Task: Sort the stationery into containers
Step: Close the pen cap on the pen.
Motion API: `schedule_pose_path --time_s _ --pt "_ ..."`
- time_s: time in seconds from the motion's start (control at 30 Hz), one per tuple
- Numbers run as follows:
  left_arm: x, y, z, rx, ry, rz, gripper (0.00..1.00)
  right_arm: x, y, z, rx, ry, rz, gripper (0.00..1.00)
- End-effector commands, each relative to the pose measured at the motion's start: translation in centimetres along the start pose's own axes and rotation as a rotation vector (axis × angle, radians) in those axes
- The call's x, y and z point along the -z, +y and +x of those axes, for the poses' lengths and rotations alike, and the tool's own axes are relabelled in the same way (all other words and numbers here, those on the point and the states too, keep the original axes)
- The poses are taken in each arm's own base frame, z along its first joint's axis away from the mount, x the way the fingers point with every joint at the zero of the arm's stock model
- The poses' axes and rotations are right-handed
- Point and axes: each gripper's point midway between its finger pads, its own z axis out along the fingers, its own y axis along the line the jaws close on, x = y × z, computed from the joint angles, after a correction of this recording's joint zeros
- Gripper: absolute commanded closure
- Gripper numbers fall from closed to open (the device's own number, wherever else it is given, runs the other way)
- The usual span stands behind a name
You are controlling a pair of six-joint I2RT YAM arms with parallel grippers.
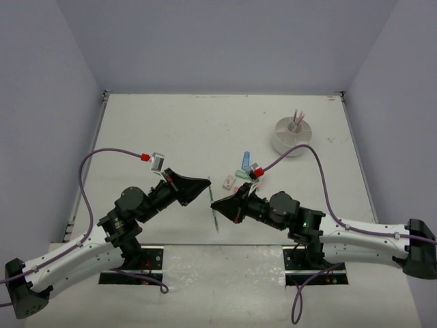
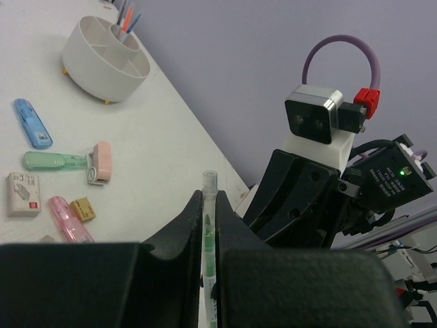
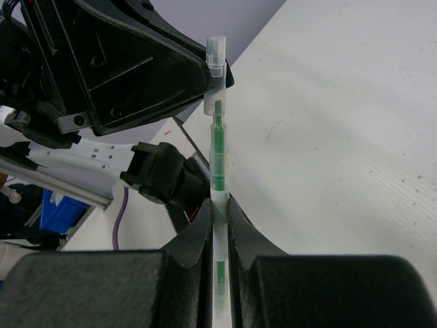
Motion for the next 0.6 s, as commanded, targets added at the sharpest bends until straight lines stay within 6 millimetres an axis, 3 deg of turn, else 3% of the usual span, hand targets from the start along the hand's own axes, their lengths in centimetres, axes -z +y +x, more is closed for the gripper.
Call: schedule_pose_path --time_s 0.0,0.37,0.57 --pt "0.0 -0.5 -0.2 -0.008 -0.018 0.036 1.00 0.1 2.0 -3.7 0.004 -0.111 -0.023 1.00" --pt "-0.3 -0.4 -0.1 0.003 -0.018 0.032 1.00 -1.1 3.9 -7.0 0.012 -0.195 -0.037 1.00" --pt "-0.2 -0.5 -0.4 -0.010 -0.017 0.022 1.00 -1.5 4.3 -10.2 0.023 -0.307 0.001 1.00"
